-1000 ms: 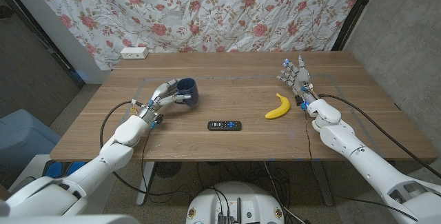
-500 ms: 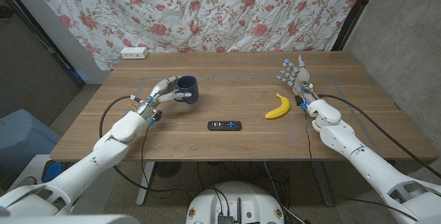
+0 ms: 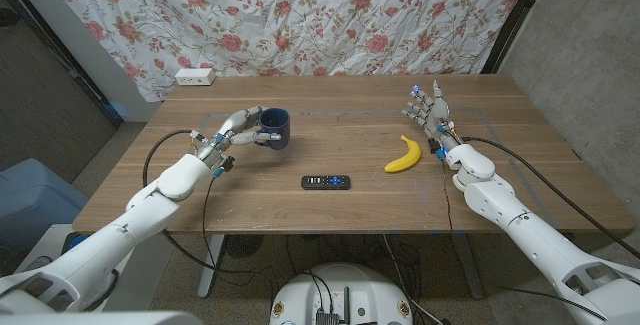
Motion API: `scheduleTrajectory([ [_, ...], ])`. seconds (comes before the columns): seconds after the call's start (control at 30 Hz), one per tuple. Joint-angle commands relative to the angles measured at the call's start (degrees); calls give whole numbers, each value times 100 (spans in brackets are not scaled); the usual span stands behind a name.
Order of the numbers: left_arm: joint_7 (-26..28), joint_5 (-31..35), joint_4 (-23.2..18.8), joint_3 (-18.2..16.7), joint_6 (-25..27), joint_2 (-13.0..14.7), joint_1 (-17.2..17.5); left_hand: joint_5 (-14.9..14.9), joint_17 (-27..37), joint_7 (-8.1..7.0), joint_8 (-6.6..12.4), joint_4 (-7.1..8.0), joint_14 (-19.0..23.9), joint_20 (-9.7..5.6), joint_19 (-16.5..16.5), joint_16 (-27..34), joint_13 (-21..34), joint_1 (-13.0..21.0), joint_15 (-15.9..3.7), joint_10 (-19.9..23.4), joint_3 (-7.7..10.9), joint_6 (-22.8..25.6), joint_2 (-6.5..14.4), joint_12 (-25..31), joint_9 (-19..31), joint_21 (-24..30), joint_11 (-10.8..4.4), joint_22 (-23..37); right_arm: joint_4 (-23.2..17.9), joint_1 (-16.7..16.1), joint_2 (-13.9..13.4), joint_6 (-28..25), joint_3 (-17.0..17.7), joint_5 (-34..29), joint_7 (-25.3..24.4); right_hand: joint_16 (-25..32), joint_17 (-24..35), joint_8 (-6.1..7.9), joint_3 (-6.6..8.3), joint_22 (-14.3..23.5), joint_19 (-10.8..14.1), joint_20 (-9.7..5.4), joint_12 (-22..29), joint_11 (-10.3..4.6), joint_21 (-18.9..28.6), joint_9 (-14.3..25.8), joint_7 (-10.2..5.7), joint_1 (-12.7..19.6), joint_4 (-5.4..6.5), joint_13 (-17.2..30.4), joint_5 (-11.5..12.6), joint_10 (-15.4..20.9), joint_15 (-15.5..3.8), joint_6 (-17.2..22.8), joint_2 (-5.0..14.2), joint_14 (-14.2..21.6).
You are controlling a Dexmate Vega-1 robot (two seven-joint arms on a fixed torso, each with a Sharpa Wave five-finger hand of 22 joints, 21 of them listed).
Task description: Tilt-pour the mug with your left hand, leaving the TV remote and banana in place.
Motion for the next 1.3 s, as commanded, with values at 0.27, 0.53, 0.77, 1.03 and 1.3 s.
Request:
scheduleTrajectory([
  [0.27, 115, 618, -889, -76, 844, 531, 36, 62, 242, -263, 709, 29, 236, 10, 78, 12, 545, 905, -915, 887, -2, 395, 1211, 119, 373, 42, -735, 33, -3, -2, 0, 1, 0, -1, -3, 31, 13, 22, 4, 31, 25, 7, 29, -14, 37, 14, -37, -5, 22, 23, 27, 27, -294, 9, 54, 36],
  [0.53, -185, 764, -1083, 15, 1203, 730, -196, 76, 238, -253, 753, 32, 264, 9, 105, -9, 583, 885, -904, 901, -6, 377, 1237, 139, 398, 51, -735, 34, 1, 1, 0, 2, 0, 0, 0, 30, 13, 21, 5, 31, 26, 7, 30, -11, 37, 14, -37, -4, 22, 23, 27, 31, -288, 8, 55, 37],
  [0.77, -214, 924, -1219, 9, 1268, 860, -282, 94, 223, -253, 844, 25, 376, -9, 201, -24, 641, 855, -941, 1019, -10, 417, 1258, 208, 431, 87, -779, 37, -1, -1, 0, 1, 0, 0, -1, 31, 13, 21, 5, 31, 25, 7, 29, -16, 37, 14, -37, -5, 22, 23, 27, 29, -290, 8, 53, 38],
  [1.03, -94, 1264, -1534, -78, 1451, 1100, -250, 107, 243, -228, 899, 1, 413, 32, 339, -27, 688, 879, -950, 1035, -18, 441, 1282, 231, 427, 143, -686, 42, -1, -2, 0, 2, 0, -1, -2, 30, 13, 21, 4, 31, 25, 8, 28, -12, 37, 14, -37, -5, 22, 23, 26, 27, -281, 9, 52, 37],
  [1.3, -80, 1268, -1699, -188, 1583, 1256, -158, 121, 285, -159, 982, -24, 481, 218, 980, -44, 785, 913, -822, 1015, -41, 446, 1315, 253, 373, 404, -539, 52, 0, -1, 0, 2, 0, 0, -1, 31, 13, 22, 4, 31, 24, 6, 31, -17, 36, 14, -37, -6, 22, 23, 26, 35, -287, 10, 52, 38],
])
